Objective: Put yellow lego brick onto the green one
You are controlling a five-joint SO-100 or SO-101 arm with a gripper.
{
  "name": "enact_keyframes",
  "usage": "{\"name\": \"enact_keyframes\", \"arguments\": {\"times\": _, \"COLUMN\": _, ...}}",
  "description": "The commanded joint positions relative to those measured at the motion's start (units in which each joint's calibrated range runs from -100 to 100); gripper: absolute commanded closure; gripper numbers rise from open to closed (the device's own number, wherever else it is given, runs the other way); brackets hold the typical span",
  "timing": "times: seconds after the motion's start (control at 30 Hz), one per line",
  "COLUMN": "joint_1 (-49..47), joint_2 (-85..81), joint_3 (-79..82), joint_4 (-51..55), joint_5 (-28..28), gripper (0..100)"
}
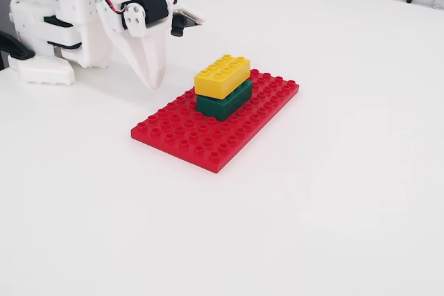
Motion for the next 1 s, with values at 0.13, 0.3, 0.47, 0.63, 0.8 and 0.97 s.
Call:
{"name": "enact_keyframes", "arguments": {"times": 0.13, "joint_1": -0.2, "joint_2": -0.5, "joint_3": -0.2, "joint_4": -0.5, "joint_5": 0.3, "gripper": 99}}
{"name": "enact_keyframes", "arguments": {"times": 0.3, "joint_1": 0.3, "joint_2": -0.5, "joint_3": -0.2, "joint_4": -0.5, "joint_5": 0.2, "gripper": 98}}
{"name": "enact_keyframes", "arguments": {"times": 0.47, "joint_1": 0.4, "joint_2": -0.5, "joint_3": -0.2, "joint_4": -0.5, "joint_5": 0.2, "gripper": 98}}
{"name": "enact_keyframes", "arguments": {"times": 0.63, "joint_1": 0.4, "joint_2": -0.5, "joint_3": -0.2, "joint_4": -0.5, "joint_5": 0.2, "gripper": 99}}
{"name": "enact_keyframes", "arguments": {"times": 0.8, "joint_1": 0.4, "joint_2": -0.5, "joint_3": -0.2, "joint_4": -0.5, "joint_5": 0.2, "gripper": 99}}
{"name": "enact_keyframes", "arguments": {"times": 0.97, "joint_1": 0.4, "joint_2": -0.5, "joint_3": -0.2, "joint_4": -0.5, "joint_5": 0.2, "gripper": 99}}
